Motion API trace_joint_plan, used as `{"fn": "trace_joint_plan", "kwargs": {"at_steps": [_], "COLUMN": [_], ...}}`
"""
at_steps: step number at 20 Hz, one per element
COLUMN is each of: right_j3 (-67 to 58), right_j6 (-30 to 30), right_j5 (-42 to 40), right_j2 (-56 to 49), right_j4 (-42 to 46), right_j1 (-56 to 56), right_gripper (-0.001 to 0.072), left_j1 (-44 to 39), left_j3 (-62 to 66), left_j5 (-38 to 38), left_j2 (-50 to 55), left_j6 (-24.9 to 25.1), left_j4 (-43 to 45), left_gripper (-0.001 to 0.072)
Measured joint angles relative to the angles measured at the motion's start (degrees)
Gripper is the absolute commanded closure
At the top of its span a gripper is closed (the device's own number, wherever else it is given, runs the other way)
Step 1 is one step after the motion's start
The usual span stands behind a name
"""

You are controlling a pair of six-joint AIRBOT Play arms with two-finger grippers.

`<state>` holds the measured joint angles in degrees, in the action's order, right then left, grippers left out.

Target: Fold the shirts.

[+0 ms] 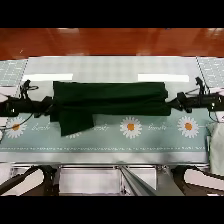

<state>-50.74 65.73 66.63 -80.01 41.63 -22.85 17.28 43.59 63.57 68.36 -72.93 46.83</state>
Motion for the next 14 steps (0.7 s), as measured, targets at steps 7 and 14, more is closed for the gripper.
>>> {"fn": "trace_joint_plan", "kwargs": {"at_steps": [7,14], "right_j3": [-13.6,-21.49], "right_j6": [1.79,0.87], "right_j5": [-2.69,-5.09], "right_j2": [-10.12,-17.57], "right_j4": [-3.17,-6.21], "right_j1": [1.79,2.45], "right_gripper": [0.0687,0.0687], "left_j1": [-3.67,-5.75], "left_j3": [16.39,28.59], "left_j5": [-1.31,-1.38], "left_j2": [14.47,25.81], "left_j6": [-0.68,-2.51], "left_j4": [-0.22,-0.2], "left_gripper": [0.0691,0.0691]}}
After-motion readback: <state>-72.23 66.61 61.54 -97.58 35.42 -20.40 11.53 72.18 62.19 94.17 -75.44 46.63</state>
